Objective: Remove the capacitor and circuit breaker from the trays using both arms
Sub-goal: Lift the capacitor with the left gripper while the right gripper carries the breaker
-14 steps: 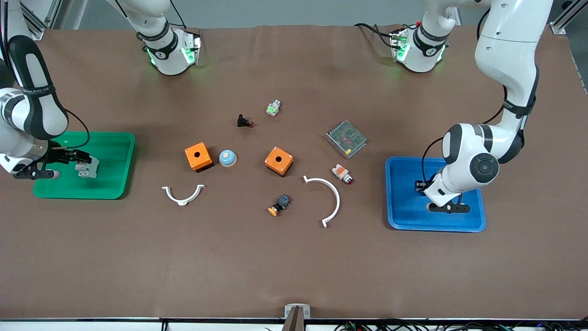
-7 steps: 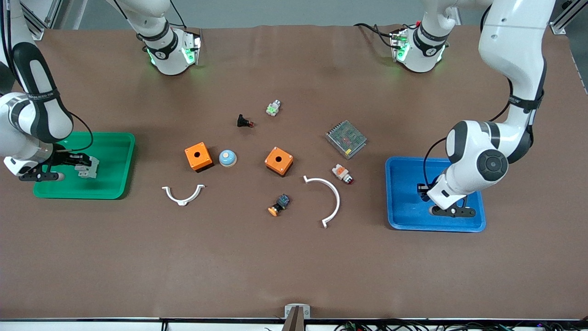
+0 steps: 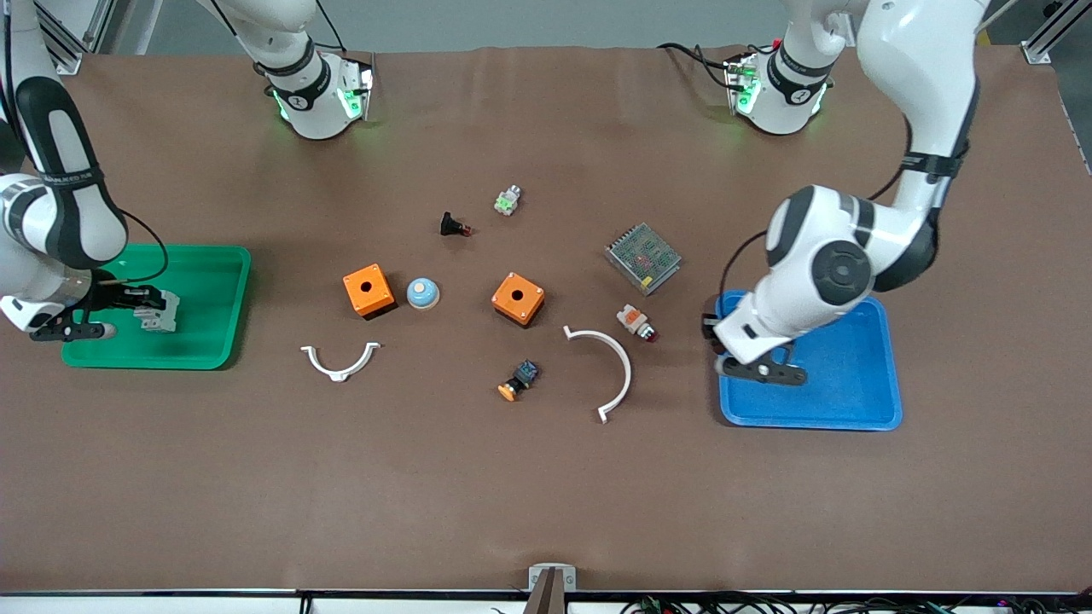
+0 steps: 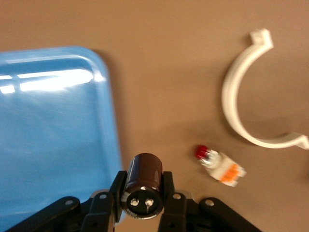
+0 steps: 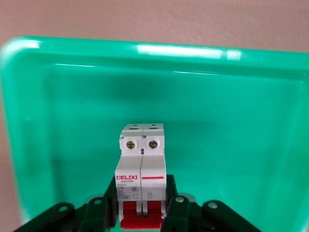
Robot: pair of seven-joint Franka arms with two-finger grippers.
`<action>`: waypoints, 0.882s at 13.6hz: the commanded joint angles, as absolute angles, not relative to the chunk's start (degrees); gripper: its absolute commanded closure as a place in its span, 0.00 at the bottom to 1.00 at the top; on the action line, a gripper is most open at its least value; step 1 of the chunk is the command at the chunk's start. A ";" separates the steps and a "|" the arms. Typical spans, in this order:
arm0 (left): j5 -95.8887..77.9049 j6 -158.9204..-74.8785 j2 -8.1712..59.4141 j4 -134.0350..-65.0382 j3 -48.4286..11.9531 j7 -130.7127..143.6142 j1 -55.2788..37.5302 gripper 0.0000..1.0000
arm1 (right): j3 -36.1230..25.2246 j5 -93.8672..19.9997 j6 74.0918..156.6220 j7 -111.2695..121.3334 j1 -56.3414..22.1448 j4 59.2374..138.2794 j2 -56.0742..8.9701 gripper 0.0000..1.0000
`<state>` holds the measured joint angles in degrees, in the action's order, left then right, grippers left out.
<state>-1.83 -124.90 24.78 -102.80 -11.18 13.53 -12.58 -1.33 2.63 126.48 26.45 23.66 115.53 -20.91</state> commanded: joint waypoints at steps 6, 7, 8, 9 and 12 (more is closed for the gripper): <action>-2.11 -130.59 29.26 -103.18 -11.25 41.19 -28.37 1.00 | -0.79 1.86 89.24 1.99 3.91 97.66 -10.99 0.70; -2.02 -132.17 30.49 -103.53 -11.25 43.83 -29.95 1.00 | -0.79 0.37 88.34 -2.85 0.21 97.12 -10.73 0.70; -2.11 -133.23 31.02 -104.41 -11.25 46.03 -31.19 1.00 | -0.79 -1.39 88.42 -6.82 -2.78 97.12 -10.72 0.70; -2.11 -134.63 31.98 -105.11 -11.25 48.32 -32.07 1.00 | -0.88 -3.41 89.11 -11.55 -5.77 97.21 -10.81 0.70; -1.85 -141.05 33.92 -107.22 -11.07 53.77 -35.24 1.00 | -0.88 -6.15 94.55 -24.13 -15.26 98.34 -11.69 0.70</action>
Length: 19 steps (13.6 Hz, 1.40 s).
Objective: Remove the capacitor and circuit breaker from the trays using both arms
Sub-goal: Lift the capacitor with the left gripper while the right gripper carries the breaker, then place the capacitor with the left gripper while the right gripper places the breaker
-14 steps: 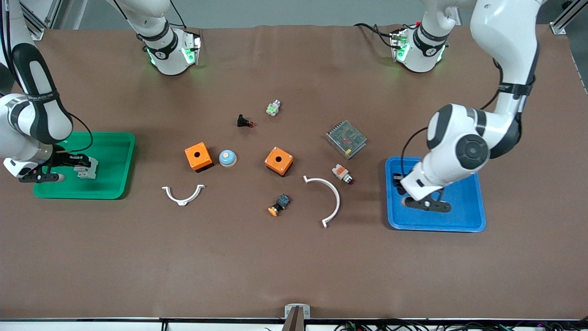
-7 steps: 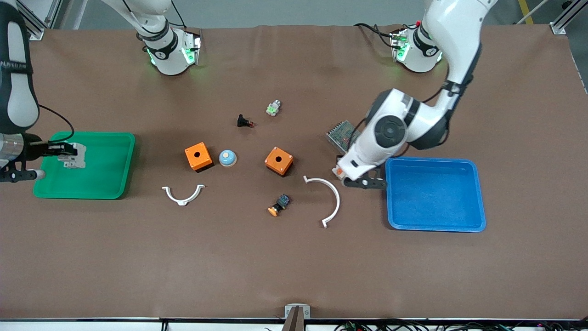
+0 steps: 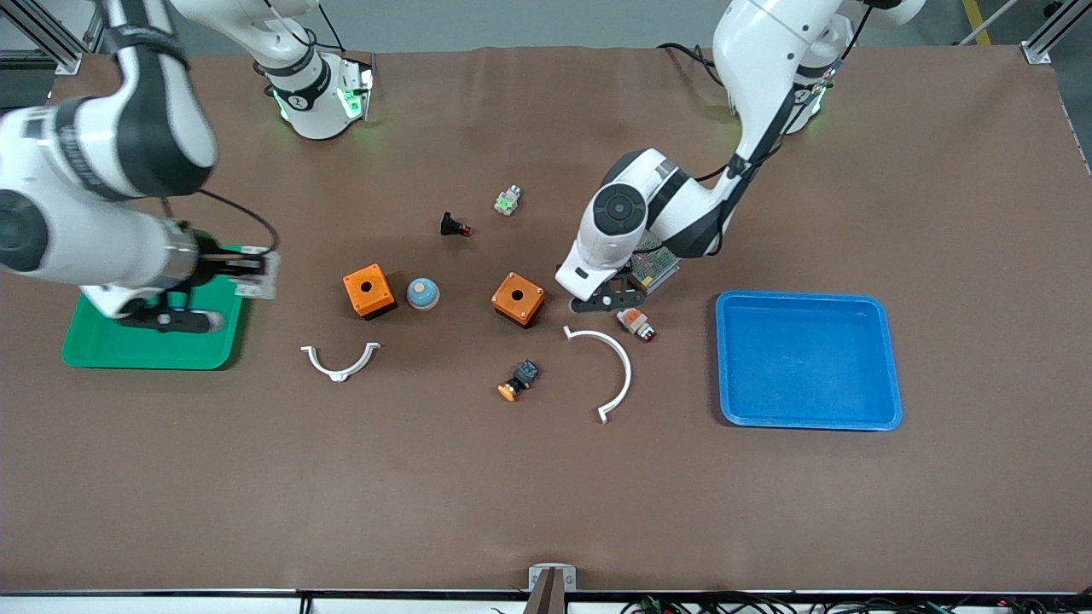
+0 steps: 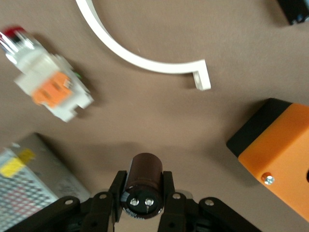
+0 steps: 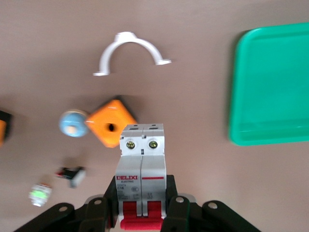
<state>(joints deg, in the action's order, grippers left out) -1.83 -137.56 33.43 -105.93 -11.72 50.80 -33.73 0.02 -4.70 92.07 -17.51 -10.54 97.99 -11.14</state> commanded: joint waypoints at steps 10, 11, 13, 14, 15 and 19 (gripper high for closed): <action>2.46 -139.06 32.54 -105.56 -9.50 54.67 -34.37 0.00 | -0.88 -10.63 125.04 -30.41 -29.70 110.91 -21.08 0.71; 2.46 -136.26 31.04 -103.73 -9.41 54.67 -33.15 0.00 | -0.88 -10.63 126.46 -30.41 -30.49 111.00 -22.49 0.71; 2.64 -127.05 29.27 -97.07 -9.32 53.97 -30.25 0.00 | -0.79 -10.72 129.36 -30.41 -31.20 110.92 -24.95 0.71; 2.72 -122.30 28.48 -93.46 -9.32 53.09 -28.32 0.00 | -0.79 -10.72 130.24 -30.41 -31.81 110.92 -25.83 0.71; 2.64 -118.69 27.87 -90.47 -9.32 50.82 -26.30 0.00 | -0.79 -10.72 131.12 -30.41 -31.99 110.92 -26.54 0.71; 2.72 -113.65 23.22 -87.54 -9.23 40.03 -18.04 0.00 | -0.79 -10.72 130.70 -30.50 -32.08 110.57 -26.90 0.08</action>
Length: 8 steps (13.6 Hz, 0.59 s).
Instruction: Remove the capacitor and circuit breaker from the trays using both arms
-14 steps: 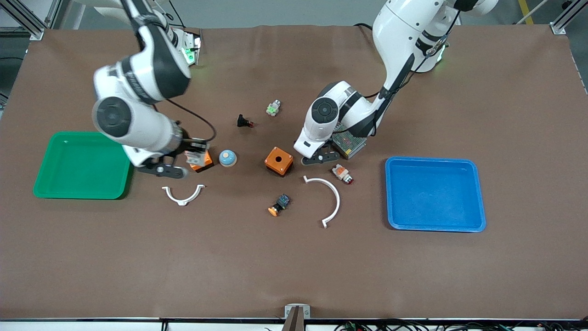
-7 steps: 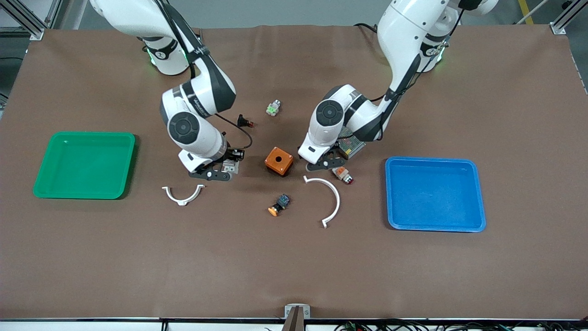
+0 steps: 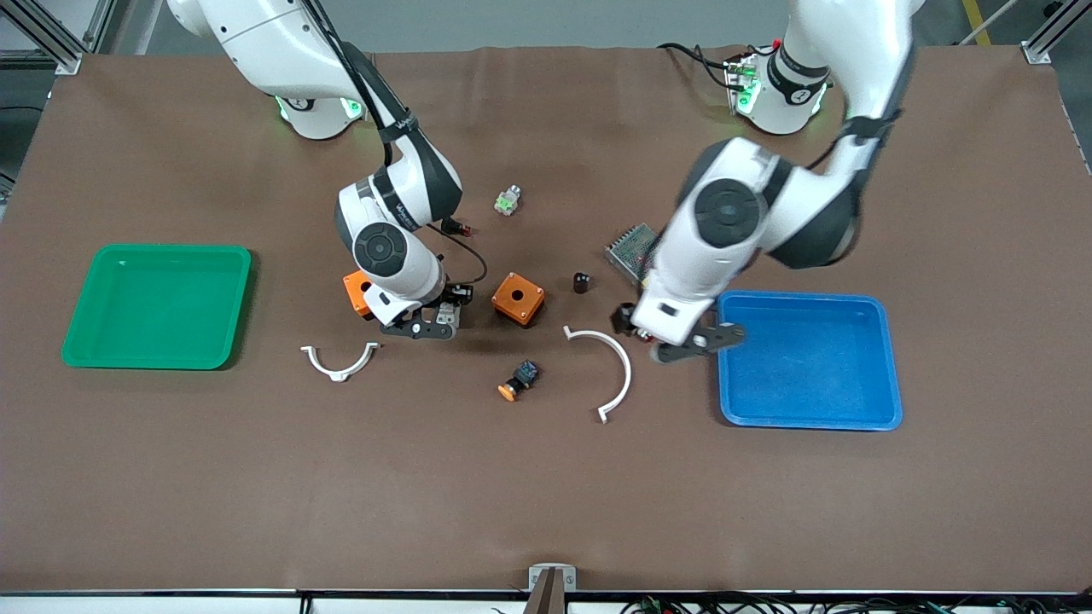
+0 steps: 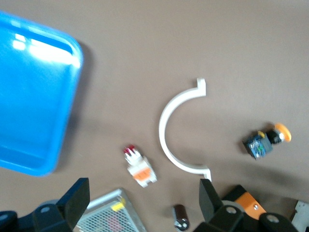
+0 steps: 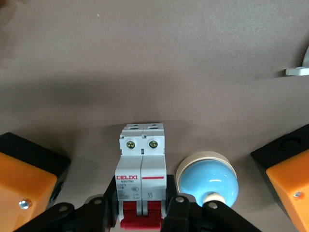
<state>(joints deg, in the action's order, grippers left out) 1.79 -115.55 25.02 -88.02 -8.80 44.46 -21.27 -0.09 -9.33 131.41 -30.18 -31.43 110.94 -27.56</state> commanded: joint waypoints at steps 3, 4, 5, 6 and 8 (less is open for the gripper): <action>3.51 -109.18 18.91 -87.45 -9.23 34.63 -12.93 0.00 | -1.05 -10.64 122.29 -30.32 -31.29 110.39 -22.09 0.00; 7.61 -107.86 17.33 -87.45 -9.40 33.76 -11.96 0.00 | -1.23 -10.63 119.04 -30.15 -31.29 110.48 -19.19 0.00; 11.82 -106.62 16.10 -87.45 -9.40 31.75 -11.87 0.00 | -1.67 -10.63 115.52 -29.80 -30.85 110.57 -16.29 0.00; 14.04 -105.05 14.87 -87.45 -9.58 30.08 -11.87 0.00 | -1.93 -10.55 112.10 -29.10 -28.67 110.83 -13.39 0.00; 14.06 -102.67 12.67 -87.45 -9.75 29.18 -10.73 0.00 | -2.02 -10.37 105.76 -23.42 -22.71 111.00 -8.64 0.00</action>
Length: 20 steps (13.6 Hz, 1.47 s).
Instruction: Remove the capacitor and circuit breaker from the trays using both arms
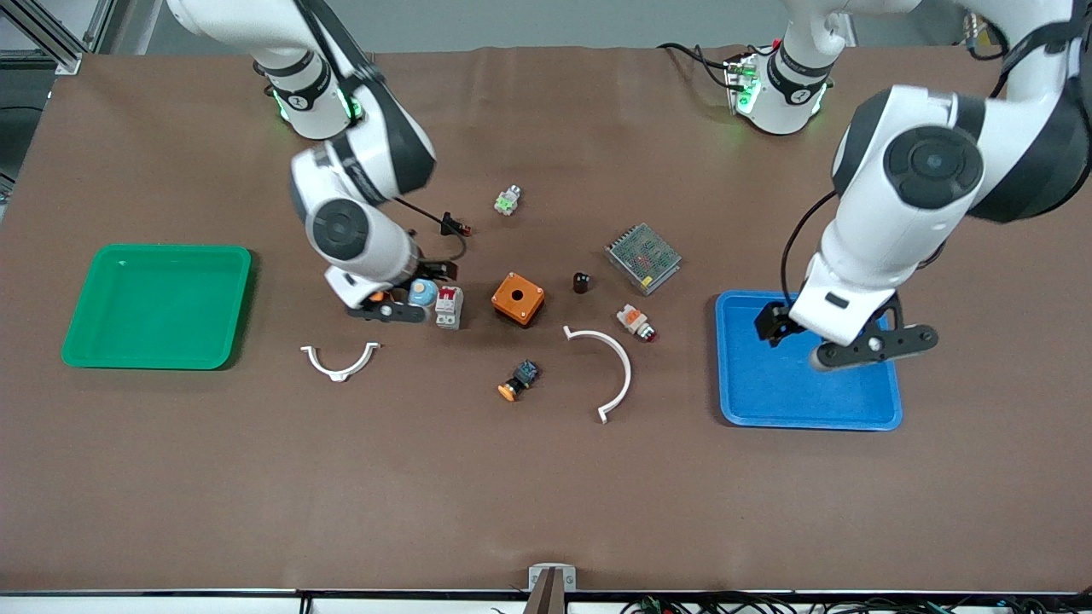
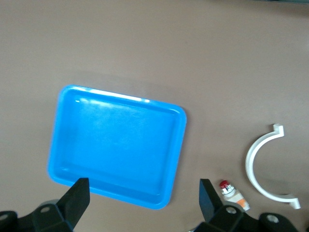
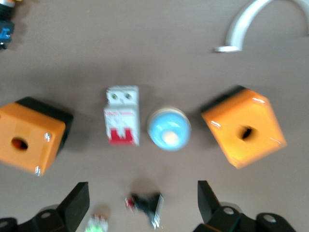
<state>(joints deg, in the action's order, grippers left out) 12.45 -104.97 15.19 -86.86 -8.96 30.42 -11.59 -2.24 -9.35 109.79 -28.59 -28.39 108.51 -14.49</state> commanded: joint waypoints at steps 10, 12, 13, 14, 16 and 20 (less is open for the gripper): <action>2.20 -94.32 0.01 -91.40 -9.41 12.31 0.09 0.00 | -2.02 -0.97 88.53 0.17 0.08 98.38 -0.35 0.00; 1.41 -92.91 -1.49 -91.76 -8.00 12.22 -0.09 0.00 | -2.02 -1.14 85.10 0.18 1.57 93.45 -0.35 0.00; 1.41 -91.51 -2.19 -92.11 -7.91 12.13 -0.35 0.00 | -2.02 -1.32 83.60 0.18 1.76 91.34 -0.44 0.00; 1.41 -90.54 -3.42 -92.89 -7.91 11.87 -0.35 0.00 | -2.02 -1.23 82.37 0.18 1.84 89.49 -0.53 0.00; 1.32 -89.91 -4.48 -93.07 -7.91 11.51 -0.35 0.00 | -2.02 -1.06 82.09 0.09 1.85 87.64 -0.61 0.00; 0.70 -89.82 -6.50 -95.09 -7.82 10.99 -0.61 0.00 | -2.02 -1.05 82.53 0.00 1.93 83.85 -1.14 0.00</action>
